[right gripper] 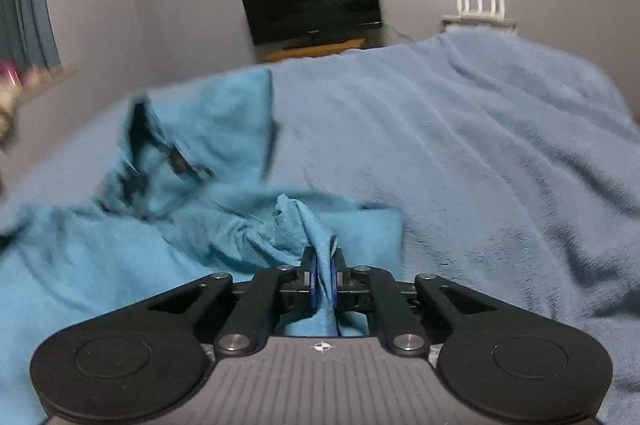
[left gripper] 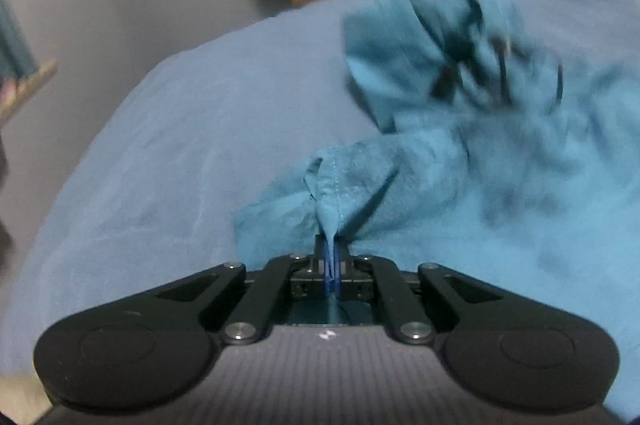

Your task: Fold large clothes

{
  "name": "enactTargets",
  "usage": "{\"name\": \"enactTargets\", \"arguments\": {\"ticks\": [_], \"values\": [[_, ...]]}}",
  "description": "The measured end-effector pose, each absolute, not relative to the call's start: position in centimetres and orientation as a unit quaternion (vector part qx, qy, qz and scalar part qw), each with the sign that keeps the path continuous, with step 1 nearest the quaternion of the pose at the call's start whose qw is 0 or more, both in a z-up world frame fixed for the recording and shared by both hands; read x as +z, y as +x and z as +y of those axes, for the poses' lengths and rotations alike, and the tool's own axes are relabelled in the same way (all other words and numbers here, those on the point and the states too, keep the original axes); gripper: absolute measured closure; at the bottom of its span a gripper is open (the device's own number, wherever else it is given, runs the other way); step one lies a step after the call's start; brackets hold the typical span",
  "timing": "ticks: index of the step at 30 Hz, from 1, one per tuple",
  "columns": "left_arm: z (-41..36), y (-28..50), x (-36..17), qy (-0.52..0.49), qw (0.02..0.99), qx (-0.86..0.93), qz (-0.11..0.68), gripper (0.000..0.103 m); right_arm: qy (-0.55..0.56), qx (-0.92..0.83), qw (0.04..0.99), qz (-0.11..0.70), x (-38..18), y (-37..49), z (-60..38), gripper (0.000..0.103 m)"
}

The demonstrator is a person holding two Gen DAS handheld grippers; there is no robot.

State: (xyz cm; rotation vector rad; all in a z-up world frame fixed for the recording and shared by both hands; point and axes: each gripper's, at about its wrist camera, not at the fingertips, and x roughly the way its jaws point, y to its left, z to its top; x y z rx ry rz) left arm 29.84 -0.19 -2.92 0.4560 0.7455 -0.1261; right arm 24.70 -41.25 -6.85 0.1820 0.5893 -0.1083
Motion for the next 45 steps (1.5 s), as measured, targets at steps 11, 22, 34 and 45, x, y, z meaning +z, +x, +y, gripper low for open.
{"name": "enactTargets", "arguments": {"ticks": [11,22,34,45], "values": [[4.4,26.6,-1.2,0.058,0.93,-0.059,0.359,0.082,0.213,-0.023,0.925,0.315,-7.0,22.8,-44.5,0.044],[10.2,18.6,-2.4,-0.052,0.937,-0.043,0.342,0.072,0.234,-0.038,0.92,0.313,-5.6,16.5,-46.3,0.044],[9.7,18.8,-4.9,-0.018,0.919,-0.025,0.393,0.072,0.211,-0.03,0.911,0.353,-8.8,13.7,-44.4,0.1],[9.1,18.1,-5.3,0.039,0.911,0.005,0.412,0.074,0.182,-0.13,0.902,0.369,-9.6,13.1,-44.4,0.074]]}}
